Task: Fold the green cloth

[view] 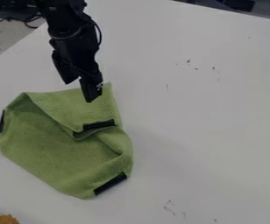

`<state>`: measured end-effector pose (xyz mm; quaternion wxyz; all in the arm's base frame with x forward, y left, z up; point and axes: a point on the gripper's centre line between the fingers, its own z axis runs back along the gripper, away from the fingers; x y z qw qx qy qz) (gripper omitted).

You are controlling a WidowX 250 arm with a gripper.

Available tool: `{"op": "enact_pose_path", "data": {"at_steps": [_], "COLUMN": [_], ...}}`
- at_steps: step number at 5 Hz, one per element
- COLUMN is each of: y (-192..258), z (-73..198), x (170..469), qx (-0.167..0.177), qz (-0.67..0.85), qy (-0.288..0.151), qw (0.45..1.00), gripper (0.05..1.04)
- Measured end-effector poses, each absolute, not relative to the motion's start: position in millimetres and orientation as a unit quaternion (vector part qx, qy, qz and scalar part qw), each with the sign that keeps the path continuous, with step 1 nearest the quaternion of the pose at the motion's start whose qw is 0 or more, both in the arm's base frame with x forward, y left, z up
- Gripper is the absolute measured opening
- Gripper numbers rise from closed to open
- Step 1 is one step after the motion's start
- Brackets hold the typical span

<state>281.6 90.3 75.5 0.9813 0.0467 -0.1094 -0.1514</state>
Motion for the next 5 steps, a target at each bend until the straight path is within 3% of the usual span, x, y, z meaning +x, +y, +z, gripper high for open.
{"op": "enact_pose_path", "data": {"at_steps": [2,3,5], "y": [73.3,63.9,59.2], "z": [56.3,56.4,45.8], "x": [267.3,261.1,256.4], "qx": [0.037,0.043,0.022], "qz": [-0.136,-0.119,-0.097], "qy": [-0.091,-0.099,-0.105], "qw": [0.986,0.987,0.989], "gripper": [0.999,0.999,0.999]}}
